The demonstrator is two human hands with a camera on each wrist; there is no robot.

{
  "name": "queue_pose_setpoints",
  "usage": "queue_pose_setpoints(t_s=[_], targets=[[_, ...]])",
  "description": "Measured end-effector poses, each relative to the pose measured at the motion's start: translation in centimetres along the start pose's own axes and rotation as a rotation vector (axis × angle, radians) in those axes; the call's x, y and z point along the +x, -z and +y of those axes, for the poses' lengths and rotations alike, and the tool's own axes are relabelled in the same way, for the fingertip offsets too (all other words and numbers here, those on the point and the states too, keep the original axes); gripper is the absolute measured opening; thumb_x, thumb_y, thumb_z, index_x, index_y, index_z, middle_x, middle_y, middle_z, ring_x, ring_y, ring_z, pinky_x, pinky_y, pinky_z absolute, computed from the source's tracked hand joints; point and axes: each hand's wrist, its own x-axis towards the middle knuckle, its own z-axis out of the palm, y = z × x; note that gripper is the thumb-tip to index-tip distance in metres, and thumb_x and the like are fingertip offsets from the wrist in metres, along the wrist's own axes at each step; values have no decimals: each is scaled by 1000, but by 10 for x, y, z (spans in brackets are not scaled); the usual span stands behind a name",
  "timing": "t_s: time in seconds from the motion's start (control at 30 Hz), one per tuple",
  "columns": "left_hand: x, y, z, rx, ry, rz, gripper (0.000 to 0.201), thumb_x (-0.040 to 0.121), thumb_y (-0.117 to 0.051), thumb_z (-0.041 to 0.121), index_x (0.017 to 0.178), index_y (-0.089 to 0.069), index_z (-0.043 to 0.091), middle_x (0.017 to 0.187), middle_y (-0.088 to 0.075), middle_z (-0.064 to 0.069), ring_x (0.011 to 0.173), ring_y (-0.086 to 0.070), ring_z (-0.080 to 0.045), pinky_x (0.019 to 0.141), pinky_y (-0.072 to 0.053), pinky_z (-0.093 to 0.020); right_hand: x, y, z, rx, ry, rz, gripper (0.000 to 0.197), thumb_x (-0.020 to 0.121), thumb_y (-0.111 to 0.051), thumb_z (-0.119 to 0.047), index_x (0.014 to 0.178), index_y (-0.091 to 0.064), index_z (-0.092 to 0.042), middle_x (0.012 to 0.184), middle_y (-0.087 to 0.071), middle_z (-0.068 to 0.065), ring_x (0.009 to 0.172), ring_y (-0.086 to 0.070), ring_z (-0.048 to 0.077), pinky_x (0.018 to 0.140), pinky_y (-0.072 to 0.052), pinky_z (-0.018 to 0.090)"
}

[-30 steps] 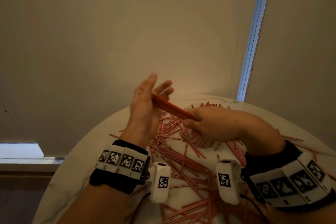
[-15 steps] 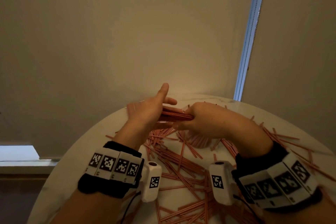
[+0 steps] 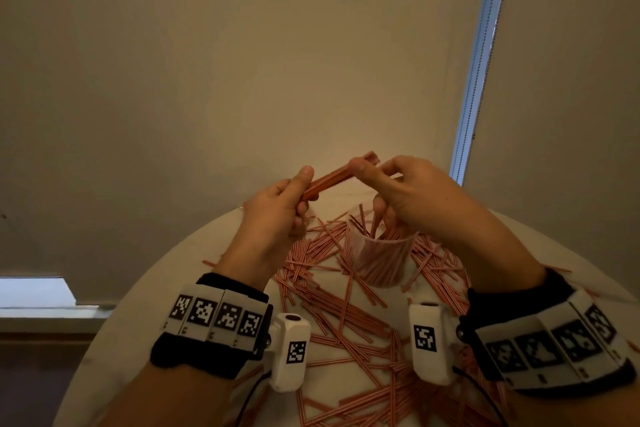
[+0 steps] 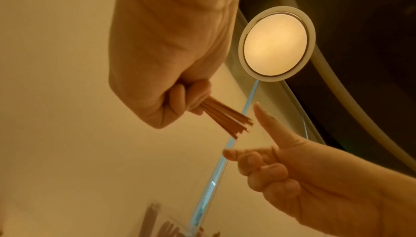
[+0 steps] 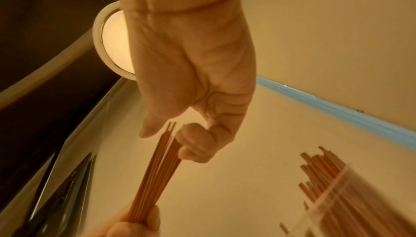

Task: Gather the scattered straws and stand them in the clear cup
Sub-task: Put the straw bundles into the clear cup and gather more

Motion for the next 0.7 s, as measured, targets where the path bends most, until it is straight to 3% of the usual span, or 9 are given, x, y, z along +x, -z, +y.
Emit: queue_pose_setpoints(t_s=[0.07,0.13,0.2,0.27,0.33,0.4,0.47,0.6,0.7], targets=[[-1,-9,-4,-62,50,-22,40,91,-71,49,88,-70,9,55,-47,6,43,-36,-6,41,-31,-17,-1,-2,-2,204,-34,-63,68,73,-58,-82,105,-65,-22,70,-72,-2,53,-61,10,53,-50,27],[-6,-19,-10,-46,106,-89,41,90,-71,53,77,-73,14,55,-47,6,44,-37,-6,41,-31,-18,-2,-7,-4,399,-12,-109,51,86,-65,-60,102,-70,-12,67,-65,1,51,-54,13,48,-46,26],[-10,-29,-15,-32,150,-149,44,89,-70,57,66,-74,21,56,-47,5,45,-38,-7,43,-31,-19,-2,-6,-6,400,25,-64,35,94,-64,-42,92,-73,-9,62,-60,3,47,-49,12,43,-41,25],[-15,-35,-17,19,159,-188,50,92,-62,62,67,-76,21,60,-55,3,50,-47,-8,50,-38,-21,-1,1,-6,310,45,8,31,96,-61,-36,83,-75,-11,57,-59,2,42,-47,12,41,-39,25],[-17,-37,-20,135,138,-192,54,98,-50,64,82,-80,22,79,-72,-1,68,-63,-11,68,-50,-29,-1,11,-3,179,66,88,34,97,-59,-37,78,-76,-14,54,-62,0,42,-49,10,45,-41,25],[-15,-37,-26,223,117,-130,50,98,-46,65,102,-76,25,106,-76,-2,96,-68,-13,87,-56,-36,0,23,2,70,78,181,35,97,-58,-38,75,-76,-18,55,-65,-1,45,-53,8,50,-45,28],[-11,-39,-29,307,115,-85,60,89,-50,72,120,-67,24,123,-69,-2,111,-64,-14,96,-55,-38,2,34,10,15,74,229,34,97,-57,-38,75,-76,-19,56,-67,-2,44,-53,3,54,-45,28],[3,-49,-24,551,65,-81,98,65,-57,94,138,-48,29,147,-50,-1,116,-55,-11,102,-47,-40,10,36,25,-95,35,230,34,95,-58,-41,74,-74,-19,57,-68,-3,38,-53,-2,51,-38,24],[17,-61,-21,812,46,-206,133,50,-73,91,158,-21,34,164,-29,-8,141,-42,-26,111,-41,-47,18,20,35,-220,2,136,30,92,-61,-43,77,-73,-20,63,-70,-4,58,-65,5,55,-51,32]])
